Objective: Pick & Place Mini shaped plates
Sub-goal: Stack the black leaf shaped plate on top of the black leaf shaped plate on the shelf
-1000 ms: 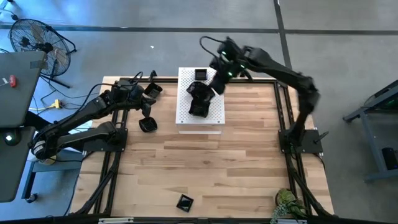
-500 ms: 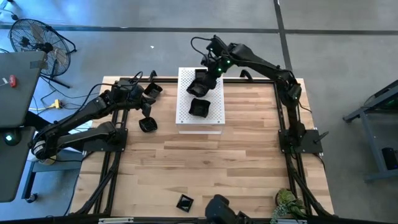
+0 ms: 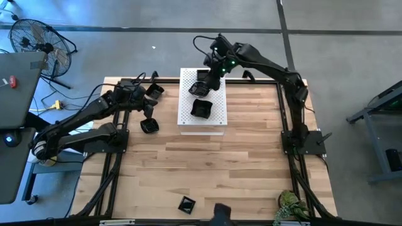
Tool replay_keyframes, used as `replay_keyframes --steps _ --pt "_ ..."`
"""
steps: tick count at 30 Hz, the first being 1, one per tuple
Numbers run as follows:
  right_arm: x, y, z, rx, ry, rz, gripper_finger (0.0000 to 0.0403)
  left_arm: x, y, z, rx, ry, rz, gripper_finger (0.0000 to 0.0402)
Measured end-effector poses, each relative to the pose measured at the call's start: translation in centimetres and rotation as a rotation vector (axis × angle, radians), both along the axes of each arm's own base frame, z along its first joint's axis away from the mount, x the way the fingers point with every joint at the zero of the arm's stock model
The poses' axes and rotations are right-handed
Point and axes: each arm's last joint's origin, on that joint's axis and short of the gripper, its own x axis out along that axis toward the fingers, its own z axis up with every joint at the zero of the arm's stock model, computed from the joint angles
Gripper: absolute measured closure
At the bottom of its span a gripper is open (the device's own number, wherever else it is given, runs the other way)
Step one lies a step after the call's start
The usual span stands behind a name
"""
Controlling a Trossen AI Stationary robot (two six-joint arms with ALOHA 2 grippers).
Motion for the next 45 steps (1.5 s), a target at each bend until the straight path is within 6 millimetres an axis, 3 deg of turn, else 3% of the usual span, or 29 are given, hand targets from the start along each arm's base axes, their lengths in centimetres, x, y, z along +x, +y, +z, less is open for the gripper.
replay_keyframes --steps 7,10,13,17,26,36,45 --pt "-1.1 4.9 4.6 -0.162 -0.06 0.137 0.0389 0.2 0.0 -0.2 0.0 0.013 -0.061 0.0401" --pt "-1.7 6.9 5.7 -0.177 -0.114 0.181 0.0394 0.2 0.0 -0.2 0.011 0.023 -0.072 0.0401" --pt "-2.3 8.5 5.3 -0.17 -0.185 0.199 0.0388 0.2 0.0 -0.2 0.015 0.024 -0.079 0.0401" --pt "-3.4 10.4 3.2 -0.144 -0.281 0.175 0.04 0.3 0.0 -0.3 0.004 0.018 -0.097 0.0401" --pt "-9.7 15.1 0.3 -0.072 -0.44 -0.006 0.04 0.2 -0.3 0.1 -0.002 0.061 -0.181 0.0401" --pt "-16.0 17.7 0.7 -0.088 -0.551 -0.171 0.0401 1.0 -1.9 0.1 0.017 0.249 -0.327 0.0401" --pt "-18.0 18.2 2.1 -0.152 -0.625 -0.177 0.04 3.5 2.2 -2.8 -0.25 0.435 -0.263 0.0401"
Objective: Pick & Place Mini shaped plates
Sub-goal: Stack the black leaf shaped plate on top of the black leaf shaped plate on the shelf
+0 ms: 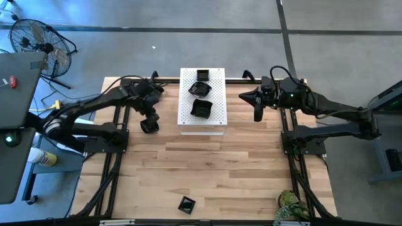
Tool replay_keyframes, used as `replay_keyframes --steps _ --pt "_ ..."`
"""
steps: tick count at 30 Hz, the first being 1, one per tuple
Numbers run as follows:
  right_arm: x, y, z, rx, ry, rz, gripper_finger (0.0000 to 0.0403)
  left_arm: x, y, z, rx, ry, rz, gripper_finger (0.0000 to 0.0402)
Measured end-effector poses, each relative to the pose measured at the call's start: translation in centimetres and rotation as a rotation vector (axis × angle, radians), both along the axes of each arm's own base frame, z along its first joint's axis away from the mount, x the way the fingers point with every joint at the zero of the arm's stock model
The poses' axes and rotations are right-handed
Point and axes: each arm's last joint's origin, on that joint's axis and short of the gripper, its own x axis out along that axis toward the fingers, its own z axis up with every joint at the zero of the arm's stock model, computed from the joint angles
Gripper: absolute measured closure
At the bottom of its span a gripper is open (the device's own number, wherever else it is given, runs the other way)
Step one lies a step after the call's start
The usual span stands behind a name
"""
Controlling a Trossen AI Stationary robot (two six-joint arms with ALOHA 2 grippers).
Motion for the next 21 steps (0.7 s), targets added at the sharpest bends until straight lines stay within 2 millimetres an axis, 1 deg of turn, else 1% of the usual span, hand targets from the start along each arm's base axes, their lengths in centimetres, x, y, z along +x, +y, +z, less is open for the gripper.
replay_keyframes --steps 2,4,9,14,17,21 --pt "0.0 0.0 0.0 -0.003 0.0 0.0 0.0399 0.3 0.8 -0.6 -0.031 0.058 -0.006 0.0397" --pt "0.0 0.0 0.0 -0.003 0.001 0.002 0.0399 0.5 1.4 -0.9 -0.026 0.113 -0.053 0.0386" --pt "0.0 0.1 0.0 0.001 0.0 0.021 0.04 1.2 2.3 -1.4 0.009 0.2 -0.185 0.0337" --pt "0.0 0.1 0.0 -0.009 0.003 0.026 0.0397 1.5 2.8 -2.7 0.01 0.293 -0.263 0.0292" --pt "0.0 0.1 0.0 -0.01 0.003 0.026 0.04 1.7 3.1 -3.4 0.027 0.35 -0.296 0.0284" --pt "0.0 0.1 0.0 -0.017 0.005 0.027 0.0399 1.9 3.4 -4.0 0.04 0.378 -0.359 0.0282"
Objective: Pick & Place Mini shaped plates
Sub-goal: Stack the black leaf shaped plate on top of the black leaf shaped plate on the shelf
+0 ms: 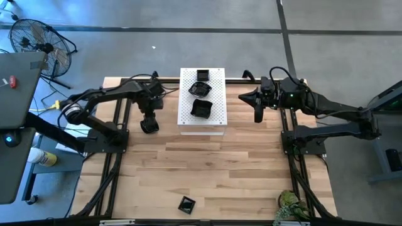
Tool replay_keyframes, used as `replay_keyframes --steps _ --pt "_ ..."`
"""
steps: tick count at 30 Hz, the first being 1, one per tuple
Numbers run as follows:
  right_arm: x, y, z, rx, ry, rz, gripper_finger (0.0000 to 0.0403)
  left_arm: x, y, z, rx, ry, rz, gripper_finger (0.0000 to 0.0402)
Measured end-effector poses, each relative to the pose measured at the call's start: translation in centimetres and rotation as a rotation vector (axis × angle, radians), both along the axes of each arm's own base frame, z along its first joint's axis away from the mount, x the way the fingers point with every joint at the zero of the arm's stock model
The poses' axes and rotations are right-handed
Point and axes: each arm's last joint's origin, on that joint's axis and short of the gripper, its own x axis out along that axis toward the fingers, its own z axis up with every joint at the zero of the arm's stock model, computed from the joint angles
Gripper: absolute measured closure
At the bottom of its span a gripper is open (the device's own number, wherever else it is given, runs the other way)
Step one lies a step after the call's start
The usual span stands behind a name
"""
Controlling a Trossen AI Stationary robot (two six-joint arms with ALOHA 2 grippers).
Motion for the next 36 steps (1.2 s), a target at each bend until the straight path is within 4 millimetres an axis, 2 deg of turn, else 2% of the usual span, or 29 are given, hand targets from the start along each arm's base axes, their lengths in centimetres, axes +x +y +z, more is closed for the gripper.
replay_keyframes --steps 12,16,23,26,30,36 --pt "0.0 0.0 0.0 0.0 0.0 0.0 0.0398 0.5 0.4 -1.7 -0.027 0.047 -0.139 0.0285" --pt "0.0 0.0 0.0 0.0 0.0 0.0 0.0397 0.6 0.5 -1.9 -0.05 0.035 -0.162 0.0312" --pt "0.0 0.0 0.0 0.0 0.001 0.0 0.0399 0.6 0.4 -2.0 -0.066 0.033 -0.165 0.0392" --pt "0.0 0.0 0.0 0.0 0.001 0.0 0.0399 0.6 0.3 -2.0 -0.092 0.019 -0.166 0.0394" --pt "0.0 0.0 0.0 0.0 0.001 0.0 0.0401 0.3 0.0 -1.1 -0.108 0.017 -0.166 0.0399" --pt "0.0 0.0 0.0 0.0 0.001 0.0 0.0397 -0.6 -0.8 2.4 -0.119 0.034 -0.164 0.04"
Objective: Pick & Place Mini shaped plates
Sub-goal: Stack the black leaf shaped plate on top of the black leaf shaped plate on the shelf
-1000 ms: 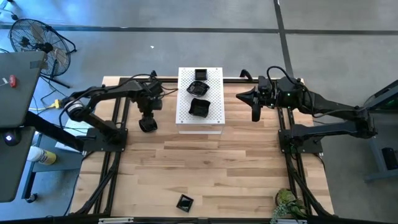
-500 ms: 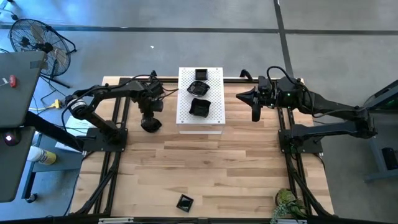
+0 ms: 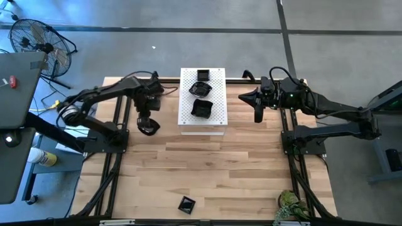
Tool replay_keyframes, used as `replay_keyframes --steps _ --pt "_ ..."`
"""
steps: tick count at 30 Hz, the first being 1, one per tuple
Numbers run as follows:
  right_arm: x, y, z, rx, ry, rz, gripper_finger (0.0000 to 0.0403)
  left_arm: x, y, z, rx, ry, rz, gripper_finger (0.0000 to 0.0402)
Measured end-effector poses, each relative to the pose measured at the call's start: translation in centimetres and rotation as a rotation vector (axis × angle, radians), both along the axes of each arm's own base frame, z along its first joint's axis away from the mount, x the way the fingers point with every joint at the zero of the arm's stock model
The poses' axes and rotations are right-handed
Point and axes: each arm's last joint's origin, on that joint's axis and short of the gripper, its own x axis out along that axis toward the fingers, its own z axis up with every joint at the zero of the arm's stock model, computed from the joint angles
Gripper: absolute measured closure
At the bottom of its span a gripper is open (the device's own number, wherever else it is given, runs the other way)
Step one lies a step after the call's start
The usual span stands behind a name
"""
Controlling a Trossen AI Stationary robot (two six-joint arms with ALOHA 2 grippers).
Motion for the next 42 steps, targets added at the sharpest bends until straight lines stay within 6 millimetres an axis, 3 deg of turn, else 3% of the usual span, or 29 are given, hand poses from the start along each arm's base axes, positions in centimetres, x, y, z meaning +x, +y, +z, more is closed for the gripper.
replay_keyframes --steps 4,9,16,21,24,29,33,42 --pt "0.0 0.0 0.0 -0.006 0.001 0.001 0.0401 -0.4 -0.4 3.5 0.006 -0.001 0.031 0.0401" --pt "0.0 0.0 0.0 -0.006 0.001 0.001 0.0398 0.0 0.0 9.5 0.048 -0.059 0.106 0.0401" --pt "0.0 0.0 0.0 -0.004 0.001 0.005 0.0397 1.9 1.7 17.9 0.194 -0.277 0.199 0.0401" --pt "0.0 0.0 0.0 -0.003 0.001 0.006 0.0401 4.4 3.9 21.9 0.268 -0.397 0.224 0.0401" --pt "0.0 0.0 0.0 -0.005 0.001 0.006 0.0399 6.6 5.7 22.8 0.281 -0.437 0.227 0.0401" --pt "0.0 0.0 0.0 -0.002 0.001 0.021 0.0397 10.0 8.2 22.5 0.206 -0.504 0.194 0.0401" --pt "0.0 0.1 0.0 -0.001 0.0 0.03 0.0397 12.6 9.3 21.1 0.194 -0.524 0.167 0.0401" --pt "0.0 0.1 0.0 -0.001 0.0 0.031 0.0396 17.2 9.8 17.1 0.187 -0.471 0.085 0.0401"
